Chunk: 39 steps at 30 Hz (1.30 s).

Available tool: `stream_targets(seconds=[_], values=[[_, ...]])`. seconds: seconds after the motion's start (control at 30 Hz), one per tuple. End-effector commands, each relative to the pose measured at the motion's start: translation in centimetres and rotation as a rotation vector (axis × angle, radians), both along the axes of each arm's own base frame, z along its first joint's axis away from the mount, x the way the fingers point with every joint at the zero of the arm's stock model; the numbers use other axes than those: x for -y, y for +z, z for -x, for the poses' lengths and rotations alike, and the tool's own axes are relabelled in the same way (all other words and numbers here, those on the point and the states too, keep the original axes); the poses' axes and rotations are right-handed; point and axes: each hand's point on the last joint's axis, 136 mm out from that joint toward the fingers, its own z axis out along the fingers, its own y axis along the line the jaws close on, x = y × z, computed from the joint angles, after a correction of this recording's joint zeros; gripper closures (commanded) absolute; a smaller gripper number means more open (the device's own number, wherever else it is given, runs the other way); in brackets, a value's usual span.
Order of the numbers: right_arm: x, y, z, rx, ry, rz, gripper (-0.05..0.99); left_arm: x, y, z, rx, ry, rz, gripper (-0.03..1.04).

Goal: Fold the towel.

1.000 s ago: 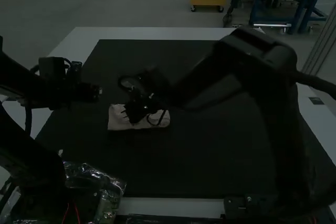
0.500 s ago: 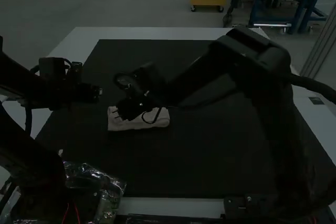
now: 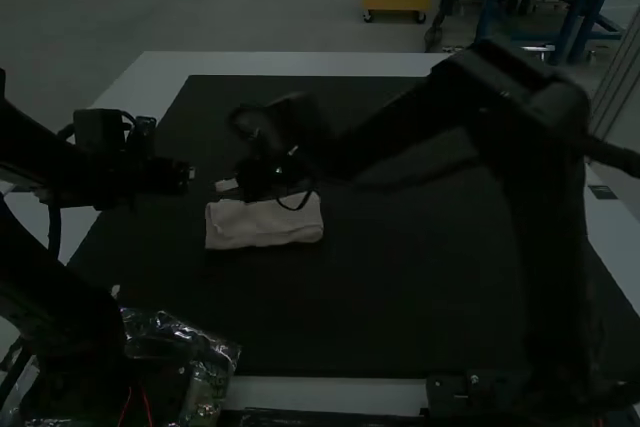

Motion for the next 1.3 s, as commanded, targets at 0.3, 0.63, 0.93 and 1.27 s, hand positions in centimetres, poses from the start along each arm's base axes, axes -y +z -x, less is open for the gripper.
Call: stream_targets(seconds=[0.3,0.63,0.93,1.27], values=[[0.3,-3.9,1.1,-0.061,0.049,-0.001,0.95,-0.5,-0.4,-0.1,0.0,0.016,0.004,0.04],[-1.0,-6.3,0.6,-0.082,0.059,-0.053,0.95,-0.4,-0.4,-0.1,0.002,0.011,0.007,0.04],[-2.1,-8.5,0.4,-0.094,0.092,-0.08,0.95,-0.3,-0.2,-0.3,0.007,0.008,0.007,0.04],[-2.0,-10.8,-2.9,-0.133,0.046,-0.101,0.95,-0.1,-0.1,-0.3,0.012,0.003,0.008,0.04]])
